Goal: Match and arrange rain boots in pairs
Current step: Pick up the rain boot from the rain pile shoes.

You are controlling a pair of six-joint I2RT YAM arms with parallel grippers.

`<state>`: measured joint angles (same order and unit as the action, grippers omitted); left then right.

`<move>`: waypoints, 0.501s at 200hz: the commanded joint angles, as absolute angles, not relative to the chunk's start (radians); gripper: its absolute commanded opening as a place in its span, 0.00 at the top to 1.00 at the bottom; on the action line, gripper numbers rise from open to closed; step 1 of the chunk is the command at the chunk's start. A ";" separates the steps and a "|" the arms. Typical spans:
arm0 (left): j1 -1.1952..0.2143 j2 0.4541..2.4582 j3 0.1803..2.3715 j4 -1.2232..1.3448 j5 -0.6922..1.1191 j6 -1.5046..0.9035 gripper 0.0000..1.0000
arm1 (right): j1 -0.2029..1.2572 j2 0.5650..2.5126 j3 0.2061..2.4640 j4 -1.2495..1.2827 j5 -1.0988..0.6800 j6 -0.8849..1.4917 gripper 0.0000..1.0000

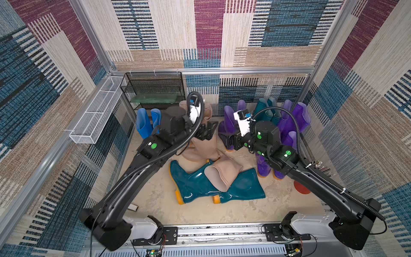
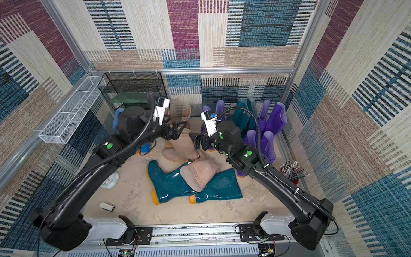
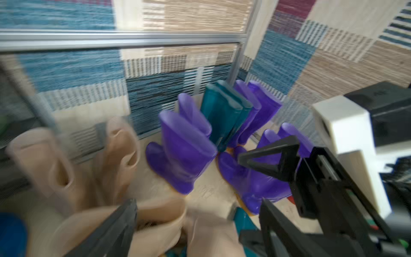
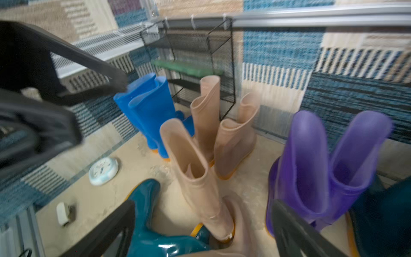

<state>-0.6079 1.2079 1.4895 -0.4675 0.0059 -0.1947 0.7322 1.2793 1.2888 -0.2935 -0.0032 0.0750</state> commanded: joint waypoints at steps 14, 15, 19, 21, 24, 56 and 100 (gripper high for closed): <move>-0.508 0.940 1.180 -0.464 -0.202 -0.349 0.12 | 0.746 1.421 1.314 -0.224 -0.100 -0.016 0.01; -0.504 0.934 1.175 -0.464 -0.201 -0.350 0.12 | 0.746 1.426 1.317 -0.225 -0.100 -0.017 0.01; -0.486 0.919 1.161 -0.472 -0.200 -0.353 0.12 | 0.746 1.451 1.331 -0.230 -0.092 -0.021 0.01; -0.477 0.914 1.156 -0.476 -0.199 -0.353 0.12 | 0.745 1.464 1.339 -0.234 -0.087 -0.021 0.01; -0.464 0.908 1.151 -0.488 -0.197 -0.352 0.12 | 0.743 1.483 1.354 -0.242 -0.082 -0.019 0.01; -0.336 0.932 1.155 -0.549 -0.108 -0.342 0.12 | 0.735 1.701 1.572 -0.399 -0.087 -0.006 0.08; -0.228 0.991 1.156 -0.495 0.030 -0.353 0.12 | 0.733 1.775 1.653 -0.443 -0.008 0.037 0.88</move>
